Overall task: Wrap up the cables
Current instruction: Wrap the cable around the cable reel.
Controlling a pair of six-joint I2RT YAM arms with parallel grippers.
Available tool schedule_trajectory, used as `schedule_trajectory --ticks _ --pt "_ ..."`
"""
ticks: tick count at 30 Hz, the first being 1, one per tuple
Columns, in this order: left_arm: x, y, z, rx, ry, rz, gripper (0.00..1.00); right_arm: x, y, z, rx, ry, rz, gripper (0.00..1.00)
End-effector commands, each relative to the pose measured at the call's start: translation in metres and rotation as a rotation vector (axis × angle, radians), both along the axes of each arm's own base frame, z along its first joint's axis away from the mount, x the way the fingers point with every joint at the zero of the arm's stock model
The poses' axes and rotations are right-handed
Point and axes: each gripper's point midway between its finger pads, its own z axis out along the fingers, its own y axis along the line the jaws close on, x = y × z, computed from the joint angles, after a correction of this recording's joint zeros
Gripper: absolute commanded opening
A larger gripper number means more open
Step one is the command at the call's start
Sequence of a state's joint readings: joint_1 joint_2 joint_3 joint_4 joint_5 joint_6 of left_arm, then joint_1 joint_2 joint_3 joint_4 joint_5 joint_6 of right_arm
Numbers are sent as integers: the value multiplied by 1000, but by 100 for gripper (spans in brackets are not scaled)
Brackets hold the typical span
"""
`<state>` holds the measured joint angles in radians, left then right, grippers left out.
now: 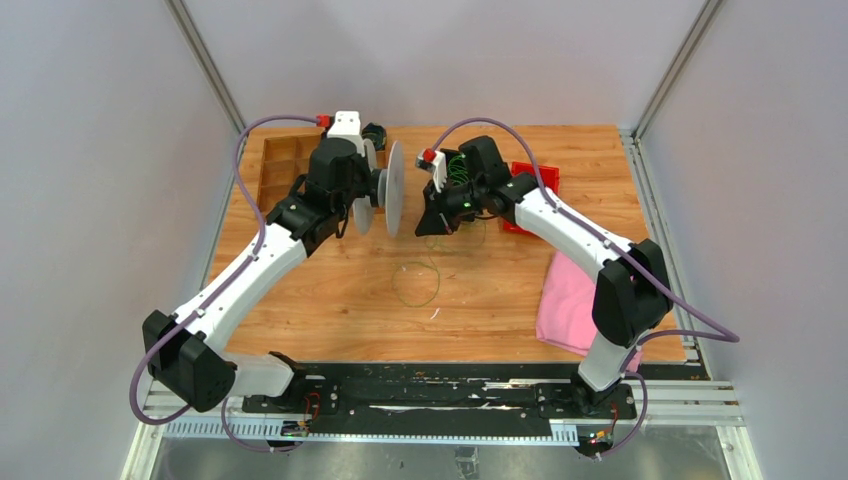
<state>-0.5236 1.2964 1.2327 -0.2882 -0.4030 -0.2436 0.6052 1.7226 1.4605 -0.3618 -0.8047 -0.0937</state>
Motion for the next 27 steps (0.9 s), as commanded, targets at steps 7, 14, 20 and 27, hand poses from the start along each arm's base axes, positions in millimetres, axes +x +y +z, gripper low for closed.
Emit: schedule_trajectory --ticks 7,14,20,27 --pt "-2 12 62 -109 -135 17 0 -12 -5 -16 14 27 57 21" --pt "-4 16 66 -129 -139 7 0 -3 -23 -21 0 31 22 39" --pt "-5 13 67 -157 -126 -12 0 17 -33 -34 -35 68 -81 39" --pt "-6 15 69 -189 -116 -18 0 34 -10 -60 37 183 -115 39"
